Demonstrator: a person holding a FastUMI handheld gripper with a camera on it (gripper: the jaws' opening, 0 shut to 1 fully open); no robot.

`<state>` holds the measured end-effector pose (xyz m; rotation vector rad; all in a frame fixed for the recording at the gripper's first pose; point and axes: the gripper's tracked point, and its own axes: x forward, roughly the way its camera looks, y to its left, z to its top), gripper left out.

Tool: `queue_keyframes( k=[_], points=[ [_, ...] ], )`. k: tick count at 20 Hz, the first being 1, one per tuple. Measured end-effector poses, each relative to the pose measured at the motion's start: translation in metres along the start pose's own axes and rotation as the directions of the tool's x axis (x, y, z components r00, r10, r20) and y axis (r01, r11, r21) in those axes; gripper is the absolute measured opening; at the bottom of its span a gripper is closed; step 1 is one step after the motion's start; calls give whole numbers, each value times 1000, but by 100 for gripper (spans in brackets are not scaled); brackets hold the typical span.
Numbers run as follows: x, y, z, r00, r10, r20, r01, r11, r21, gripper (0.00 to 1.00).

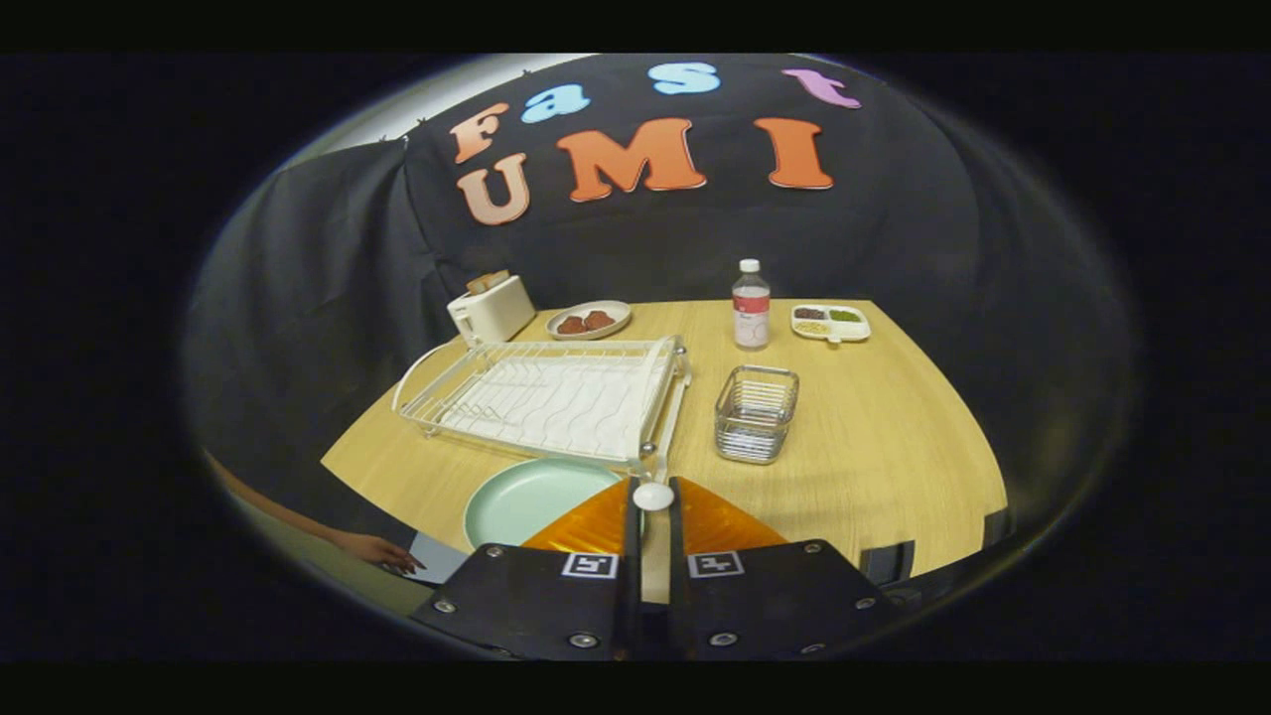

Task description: Take the plate from the dish rack, then take the spoon from the basket and place it into the plate.

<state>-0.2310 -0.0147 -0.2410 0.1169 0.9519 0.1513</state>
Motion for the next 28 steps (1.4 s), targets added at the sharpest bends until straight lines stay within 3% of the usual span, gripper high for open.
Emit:
queue_keyframes(
  k=[6,19,28],
  points=[
    [18,38,-4,993,117,-26,-118,992,-49,11],
    [64,84,-20,967,251,-49,-255,958,-134,12],
    [69,53,-52,974,190,-126,-191,982,-2,23]
  ],
)
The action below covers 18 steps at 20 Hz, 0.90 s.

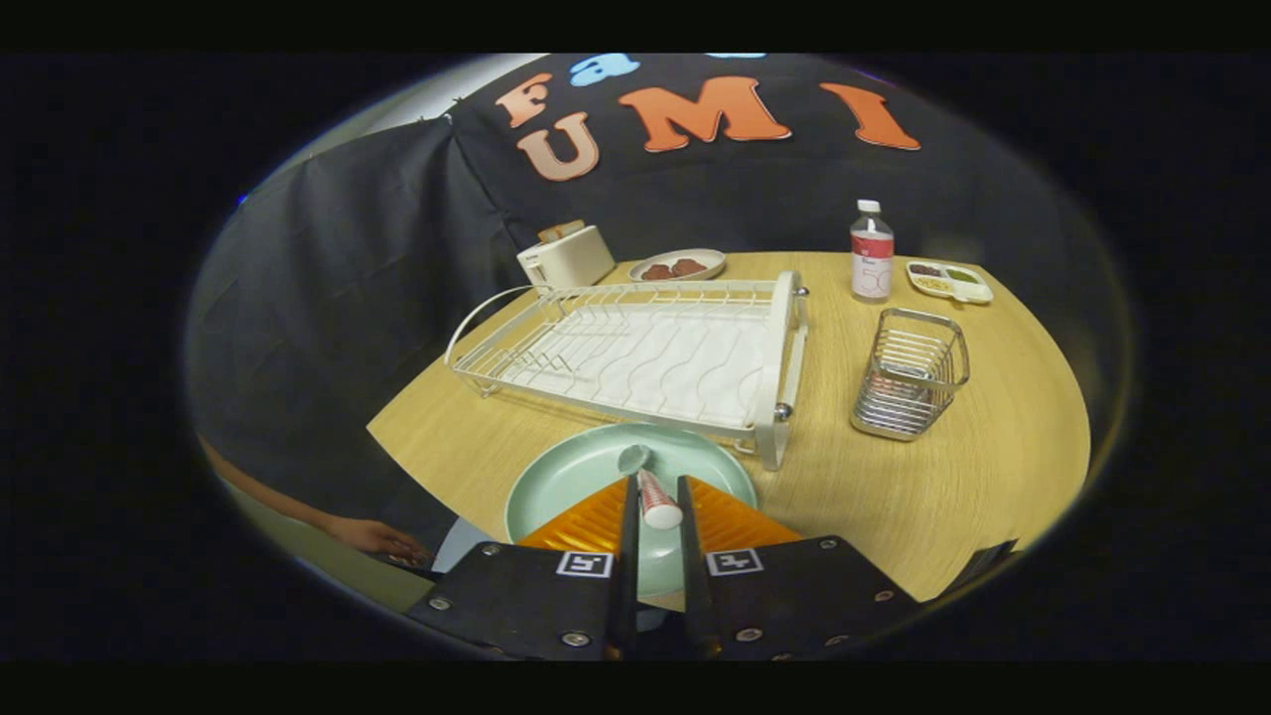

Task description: Take the plate from the dish rack, then take the spoon from the basket and place it into the plate.

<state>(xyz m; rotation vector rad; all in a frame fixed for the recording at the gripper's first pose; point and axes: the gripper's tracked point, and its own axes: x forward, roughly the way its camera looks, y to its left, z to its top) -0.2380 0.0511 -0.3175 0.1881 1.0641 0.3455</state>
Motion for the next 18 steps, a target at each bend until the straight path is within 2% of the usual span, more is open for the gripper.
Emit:
queue_keyframes(
  k=[3,6,9,13,18],
  points=[
    [-5,-19,7,997,-69,27,67,996,58,27],
    [-17,-34,28,988,-123,92,112,987,118,43],
    [-34,-50,60,968,-180,173,160,979,126,53],
    [-61,-65,108,929,-246,277,226,969,104,66],
    [-102,-69,175,854,-281,438,262,959,105,79]
  ],
)
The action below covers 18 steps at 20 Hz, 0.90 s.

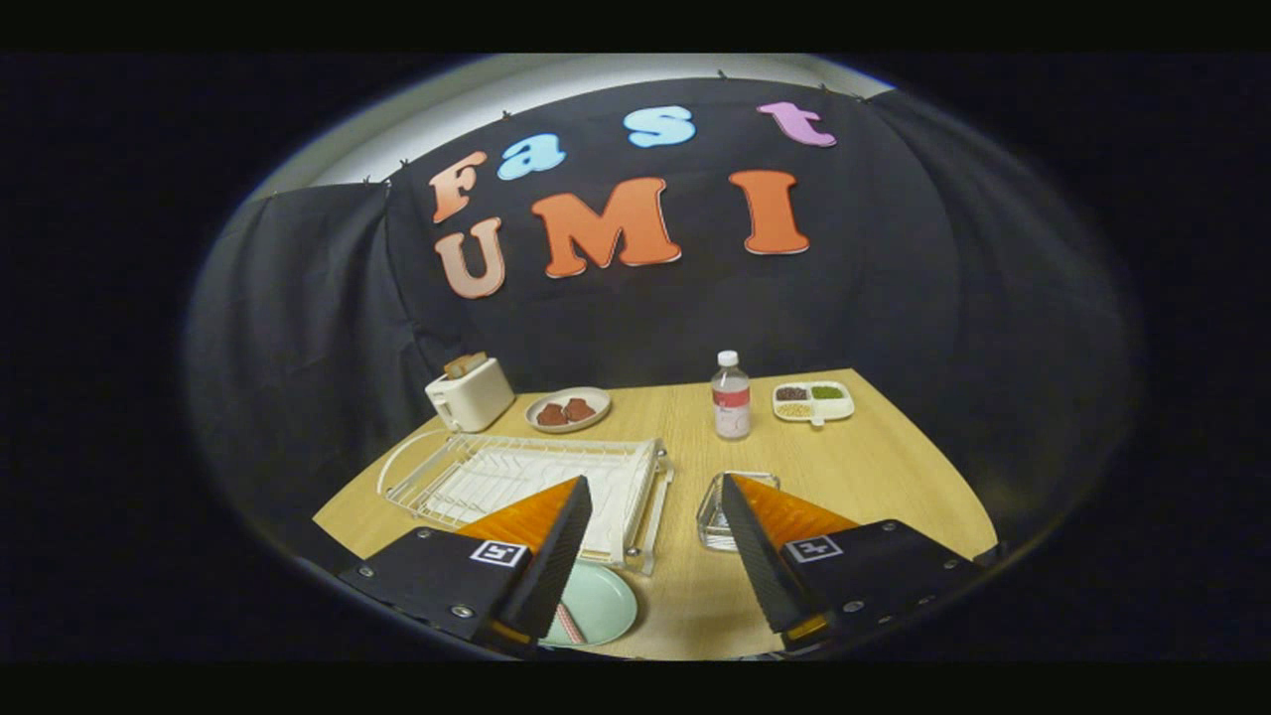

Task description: Take the plate from the dish rack, then take the spoon from the basket and place it into the plate.

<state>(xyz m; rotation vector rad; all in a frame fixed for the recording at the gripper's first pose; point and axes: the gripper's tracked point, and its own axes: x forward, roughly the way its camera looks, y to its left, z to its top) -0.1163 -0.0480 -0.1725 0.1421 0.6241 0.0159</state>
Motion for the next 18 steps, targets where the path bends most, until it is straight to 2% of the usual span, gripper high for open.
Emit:
queue_keyframes(
  k=[4,8,11,15,18],
  points=[
    [-8,0,56,990,-14,137,17,1000,-14,85],
    [-22,7,95,970,-9,242,16,999,-28,88],
    [-30,9,117,949,-18,315,33,999,-43,94],
    [-41,3,141,910,-48,412,80,995,-62,95],
    [-44,-3,144,896,-73,437,112,992,-64,96]
  ],
)
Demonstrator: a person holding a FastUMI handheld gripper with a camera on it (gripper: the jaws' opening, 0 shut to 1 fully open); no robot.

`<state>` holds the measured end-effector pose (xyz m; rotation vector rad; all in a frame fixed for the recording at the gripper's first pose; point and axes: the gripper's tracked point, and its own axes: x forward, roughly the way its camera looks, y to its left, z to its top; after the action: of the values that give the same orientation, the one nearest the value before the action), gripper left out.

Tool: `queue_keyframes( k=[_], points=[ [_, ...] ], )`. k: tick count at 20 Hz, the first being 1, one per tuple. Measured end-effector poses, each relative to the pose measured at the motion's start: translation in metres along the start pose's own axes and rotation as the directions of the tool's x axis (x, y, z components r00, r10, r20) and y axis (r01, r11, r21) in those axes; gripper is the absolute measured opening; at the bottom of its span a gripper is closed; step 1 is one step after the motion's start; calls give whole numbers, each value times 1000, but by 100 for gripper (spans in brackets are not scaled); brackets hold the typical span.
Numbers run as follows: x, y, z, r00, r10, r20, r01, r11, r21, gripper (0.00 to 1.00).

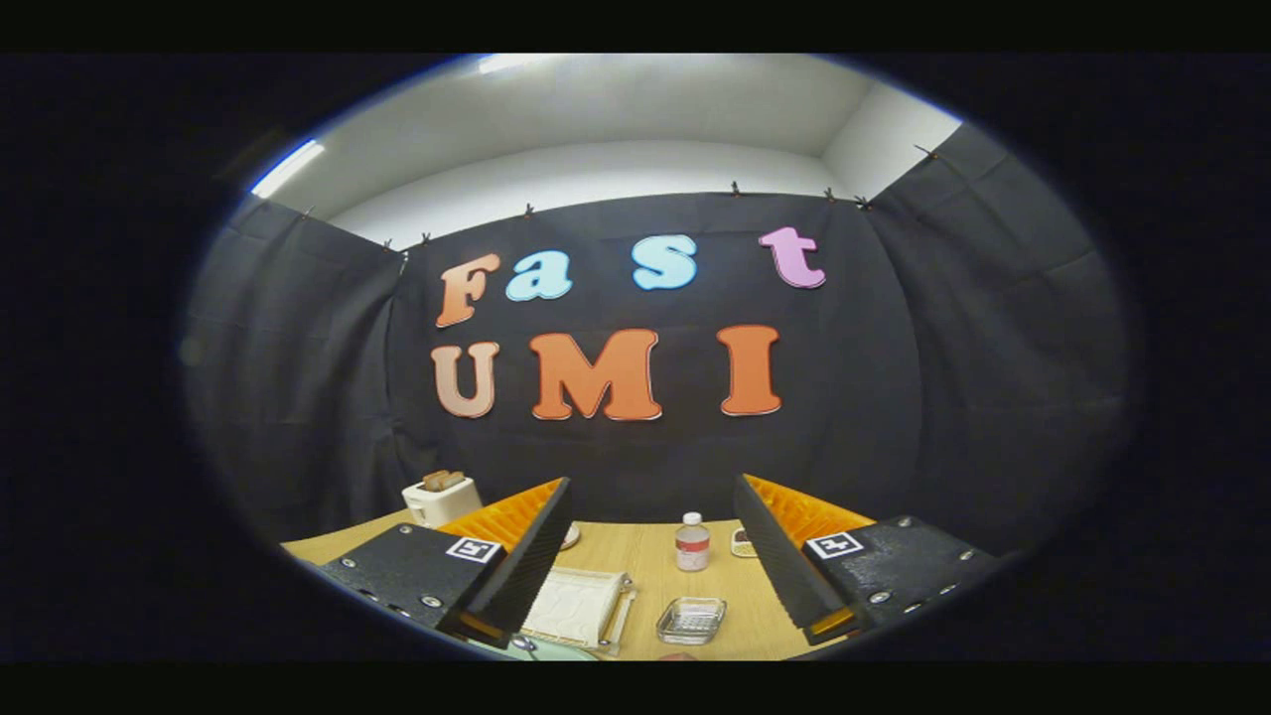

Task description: Take the plate from the dish rack, then take the spoon from the basket and place it into the plate.

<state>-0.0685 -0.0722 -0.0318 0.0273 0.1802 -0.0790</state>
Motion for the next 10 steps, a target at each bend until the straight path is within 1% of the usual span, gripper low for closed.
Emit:
queue_keyframes(
  k=[2,5,10],
  points=[
    [-4,-4,3,1000,-10,6,10,1000,9,96],
    [-5,-6,-2,1000,-22,0,22,1000,-9,96],
    [-2,-2,-8,999,-17,-35,17,1000,-4,96]
  ],
)
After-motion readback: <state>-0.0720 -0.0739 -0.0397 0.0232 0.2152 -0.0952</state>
